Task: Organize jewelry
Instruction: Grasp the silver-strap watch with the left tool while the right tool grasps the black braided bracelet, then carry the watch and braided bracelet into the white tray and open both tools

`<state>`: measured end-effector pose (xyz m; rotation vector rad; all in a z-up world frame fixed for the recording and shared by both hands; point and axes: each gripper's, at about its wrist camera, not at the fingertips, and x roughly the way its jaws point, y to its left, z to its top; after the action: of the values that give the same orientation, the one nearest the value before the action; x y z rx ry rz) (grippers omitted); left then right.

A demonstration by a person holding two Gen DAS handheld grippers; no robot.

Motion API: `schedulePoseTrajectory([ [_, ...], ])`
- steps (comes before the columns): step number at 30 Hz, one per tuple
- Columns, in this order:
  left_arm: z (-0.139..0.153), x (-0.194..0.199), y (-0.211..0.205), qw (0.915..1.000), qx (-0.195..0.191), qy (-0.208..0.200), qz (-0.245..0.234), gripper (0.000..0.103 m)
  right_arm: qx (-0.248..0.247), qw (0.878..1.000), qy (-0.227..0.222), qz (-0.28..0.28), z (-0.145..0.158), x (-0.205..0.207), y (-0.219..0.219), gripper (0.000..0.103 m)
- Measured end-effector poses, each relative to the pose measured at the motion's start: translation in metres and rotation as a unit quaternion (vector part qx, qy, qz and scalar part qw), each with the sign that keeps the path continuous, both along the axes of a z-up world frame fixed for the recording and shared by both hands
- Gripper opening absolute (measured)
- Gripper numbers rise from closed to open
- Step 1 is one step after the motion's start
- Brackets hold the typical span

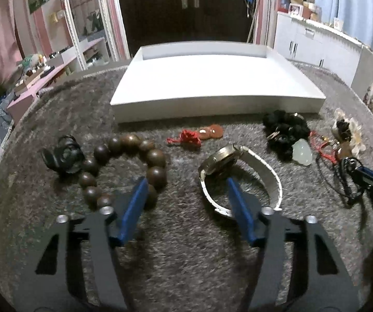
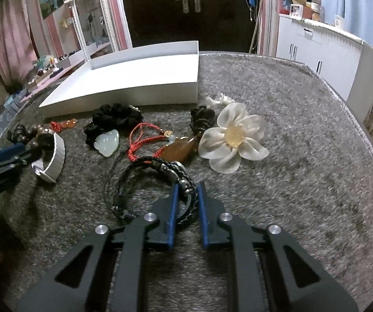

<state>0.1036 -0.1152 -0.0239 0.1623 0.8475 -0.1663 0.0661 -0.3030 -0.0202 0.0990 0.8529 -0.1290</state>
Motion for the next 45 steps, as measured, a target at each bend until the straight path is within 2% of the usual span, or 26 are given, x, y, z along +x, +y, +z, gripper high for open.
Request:
schedulePoseTrajectory([
  [2, -0.002, 0.001, -0.007, 0.9999, 0.009, -0.001, -0.004, 0.052, 0.005, 1.000, 0.000, 0.001, -0.001, 0.000, -0.002, 0.015],
  [4, -0.005, 0.005, -0.010, 0.9999, 0.002, 0.013, -0.008, 0.036, 0.007, 1.000, 0.000, 0.002, -0.001, 0.001, -0.002, 0.015],
  [5, -0.006, 0.007, -0.012, 0.9998, -0.001, 0.016, -0.009, 0.034, 0.007, 1.000, 0.001, 0.003, -0.001, 0.002, -0.002, 0.015],
  [7, -0.010, 0.009, -0.016, 0.9997, -0.006, 0.019, -0.012, 0.018, 0.008, 1.000, 0.001, 0.003, -0.001, 0.002, -0.002, 0.015],
  [10, -0.012, 0.012, -0.020, 0.9997, -0.014, 0.017, -0.012, 0.013, 0.008, 1.000, -0.001, 0.003, -0.001, 0.001, -0.002, 0.015],
  [15, -0.007, 0.011, -0.019, 0.9990, -0.032, 0.025, -0.016, 0.009, 0.014, 1.000, -0.002, 0.009, -0.001, 0.002, -0.002, 0.015],
  [16, -0.005, 0.010, -0.017, 0.9990, -0.034, 0.023, -0.017, 0.006, 0.015, 1.000, -0.003, 0.010, 0.000, 0.001, -0.002, 0.014],
  [20, 0.004, 0.006, -0.015, 0.9988, -0.041, 0.014, -0.025, 0.006, 0.019, 1.000, -0.015, 0.018, 0.007, -0.003, 0.002, 0.012],
  [23, 0.007, 0.002, -0.005, 0.9982, -0.051, 0.015, -0.028, 0.006, 0.037, 0.999, -0.026, 0.020, 0.017, -0.005, 0.007, 0.012],
  [33, 0.030, -0.002, 0.034, 0.9977, -0.061, -0.015, -0.025, 0.006, 0.017, 0.996, -0.063, 0.055, 0.063, 0.007, 0.042, 0.012],
  [39, 0.052, 0.013, 0.051, 0.9977, -0.056, -0.037, -0.014, 0.006, -0.005, 0.995, -0.074, 0.071, 0.083, 0.023, 0.058, 0.012],
  [45, 0.078, 0.038, 0.066, 0.9958, -0.070, -0.059, -0.002, 0.006, -0.014, 0.993, -0.096, 0.073, 0.105, 0.041, 0.064, 0.012],
])
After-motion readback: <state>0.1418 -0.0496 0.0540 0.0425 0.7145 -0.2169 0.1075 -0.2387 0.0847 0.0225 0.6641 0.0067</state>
